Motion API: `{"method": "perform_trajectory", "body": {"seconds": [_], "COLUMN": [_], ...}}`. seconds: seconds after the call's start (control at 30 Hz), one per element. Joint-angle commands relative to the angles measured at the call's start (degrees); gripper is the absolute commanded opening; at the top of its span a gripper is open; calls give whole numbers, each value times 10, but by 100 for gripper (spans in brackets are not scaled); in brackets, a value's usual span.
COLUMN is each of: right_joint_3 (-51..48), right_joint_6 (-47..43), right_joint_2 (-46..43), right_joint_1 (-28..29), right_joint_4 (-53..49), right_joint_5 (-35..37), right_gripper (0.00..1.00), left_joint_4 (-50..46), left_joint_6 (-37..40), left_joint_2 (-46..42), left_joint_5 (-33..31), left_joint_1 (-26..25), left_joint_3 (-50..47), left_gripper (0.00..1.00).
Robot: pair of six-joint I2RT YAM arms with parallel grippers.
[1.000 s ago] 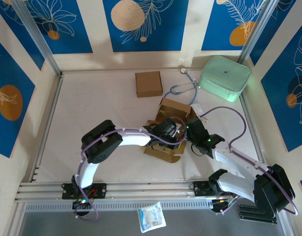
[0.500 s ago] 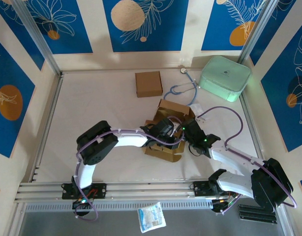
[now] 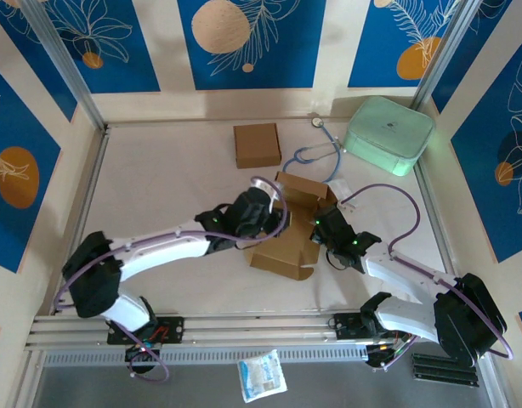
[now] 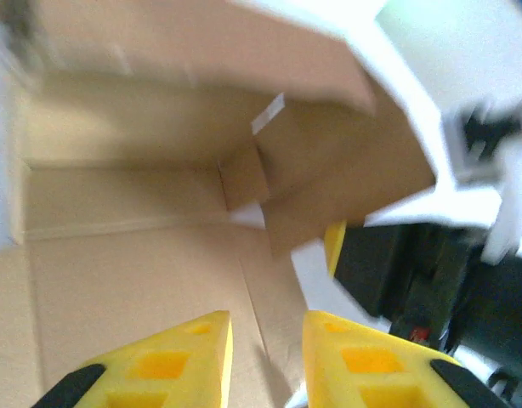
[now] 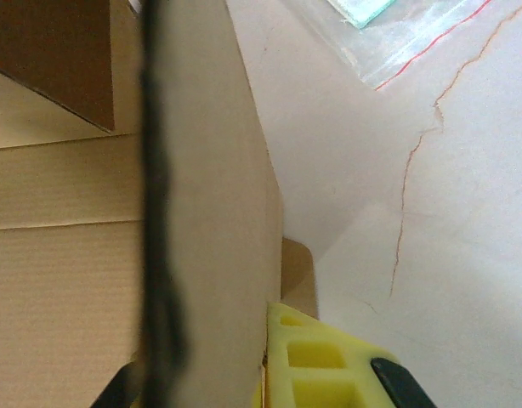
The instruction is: Fold the paper box
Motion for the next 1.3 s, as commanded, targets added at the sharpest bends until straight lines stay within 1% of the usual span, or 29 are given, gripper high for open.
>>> {"method": "perform_trajectory", "body": {"seconds": [0.0,0.07,0.1,0.2,0.23,0.3,0.47,0.6,0.77,0.97,1.13,1.27], "right_joint_3": [-10,-9,-9,-7,-6,-3,8,23,62,108,123,127], "right_joint_6": [0,-1,-2,-7,-8,-11,-20,-33,-53,-55,-47,-84], "right_joint_2": [8,7,7,8,9,10,10,13,13,36,94,147], "right_joint_1": [4,4,5,6,6,8,12,14,25,32,36,46], "right_joint_4": [-28,-29,-28,-29,-31,-33,-39,-44,-50,-14,31,44], "right_joint_5": [7,6,6,5,5,7,9,1,-26,-71,-80,-61], "right_gripper": [7,7,7,7,7,7,7,8,8,8,9,13], "left_joint_4": [-80,-87,-90,-86,-88,-94,-88,-35,-16,-10,-6,-5], "left_joint_6": [5,-3,-1,14,16,17,4,-24,-39,-49,-52,-48], "left_joint_2": [2,19,33,70,84,106,163,181,179,176,177,176], "left_joint_5": [-23,20,38,89,102,122,214,268,273,276,274,270], "left_joint_1": [50,85,100,133,143,156,171,170,170,168,165,165], "left_joint_3": [60,86,101,139,151,169,204,195,180,167,156,137], "left_gripper": [30,35,40,63,67,70,70,68,63,61,61,61]}}
